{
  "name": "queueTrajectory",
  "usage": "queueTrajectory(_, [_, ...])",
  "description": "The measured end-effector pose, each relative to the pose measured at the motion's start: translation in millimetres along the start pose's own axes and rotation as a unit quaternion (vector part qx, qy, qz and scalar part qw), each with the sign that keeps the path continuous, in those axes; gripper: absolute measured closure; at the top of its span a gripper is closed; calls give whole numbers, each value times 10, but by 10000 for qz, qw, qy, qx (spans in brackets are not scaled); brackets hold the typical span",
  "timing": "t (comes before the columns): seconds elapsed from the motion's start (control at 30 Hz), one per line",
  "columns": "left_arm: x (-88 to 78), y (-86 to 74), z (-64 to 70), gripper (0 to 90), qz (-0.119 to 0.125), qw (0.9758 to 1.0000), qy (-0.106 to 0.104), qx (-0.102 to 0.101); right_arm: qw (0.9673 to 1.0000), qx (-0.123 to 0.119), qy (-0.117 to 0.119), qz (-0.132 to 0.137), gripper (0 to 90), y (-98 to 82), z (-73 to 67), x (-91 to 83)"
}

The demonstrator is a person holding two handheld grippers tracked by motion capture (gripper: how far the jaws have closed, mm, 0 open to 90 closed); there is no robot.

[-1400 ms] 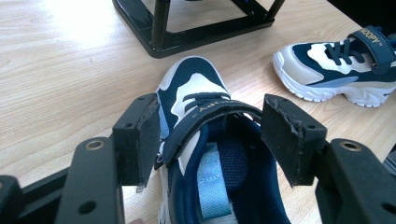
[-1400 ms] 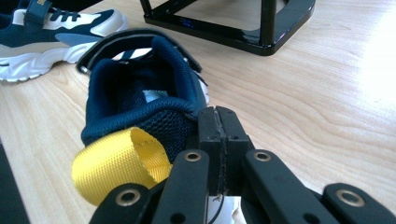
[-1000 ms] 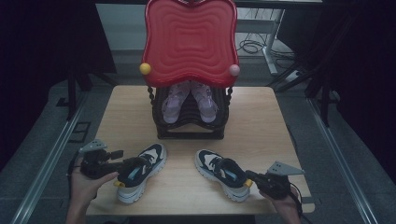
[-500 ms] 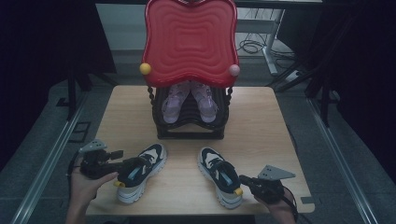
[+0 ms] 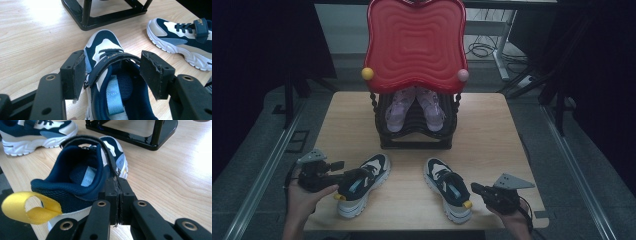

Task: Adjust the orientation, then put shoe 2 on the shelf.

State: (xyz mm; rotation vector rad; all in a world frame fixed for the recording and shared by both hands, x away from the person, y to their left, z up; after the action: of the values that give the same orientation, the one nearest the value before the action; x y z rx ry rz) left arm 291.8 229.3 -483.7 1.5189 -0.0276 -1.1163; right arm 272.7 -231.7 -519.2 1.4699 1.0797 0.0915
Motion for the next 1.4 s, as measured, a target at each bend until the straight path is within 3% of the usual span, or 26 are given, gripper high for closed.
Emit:
queueTrajectory(0.27, [-25, 17, 44, 383, -4, 10000, -11, 77, 9998, 57, 115, 133, 856, 72, -26, -48])
queueTrajectory(0.5, [-6, 0, 47, 382, -54, 10000, 9, 73, 9994, 45, 320, 94, 721, 119, -54, 18])
queueTrajectory(0.67, [15, 1, 43, 382, -93, 9999, 24, 71, 9990, 144, 395, 141, 701, 195, -55, 58])
queueTrajectory(0.93, [25, -9, -1, 384, -124, 9999, 72, 52, 9986, 95, 507, 94, 669, 343, -96, 150])
queueTrajectory(1.07, [54, -48, -50, 398, -243, 9995, 186, 35, 9985, 46, 544, -12, 649, 369, -122, 195])
queueTrajectory(1.4, [176, -134, -60, 485, -606, 9980, 165, 91, 9987, 154, 476, -93, 629, 362, -86, 229])
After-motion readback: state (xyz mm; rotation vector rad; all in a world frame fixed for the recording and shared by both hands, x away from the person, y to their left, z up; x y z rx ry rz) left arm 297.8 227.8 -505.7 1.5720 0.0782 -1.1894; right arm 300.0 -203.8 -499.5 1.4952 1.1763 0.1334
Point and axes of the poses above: each handheld gripper's, and its own axes: x roughly forward along the jaws, y roughly out of its top, z roughly to its right, the point moved 6 cm from there along x, roughly forward along the jaws, and after that the axes turned 9 degrees about x, right-handed, at the moved point
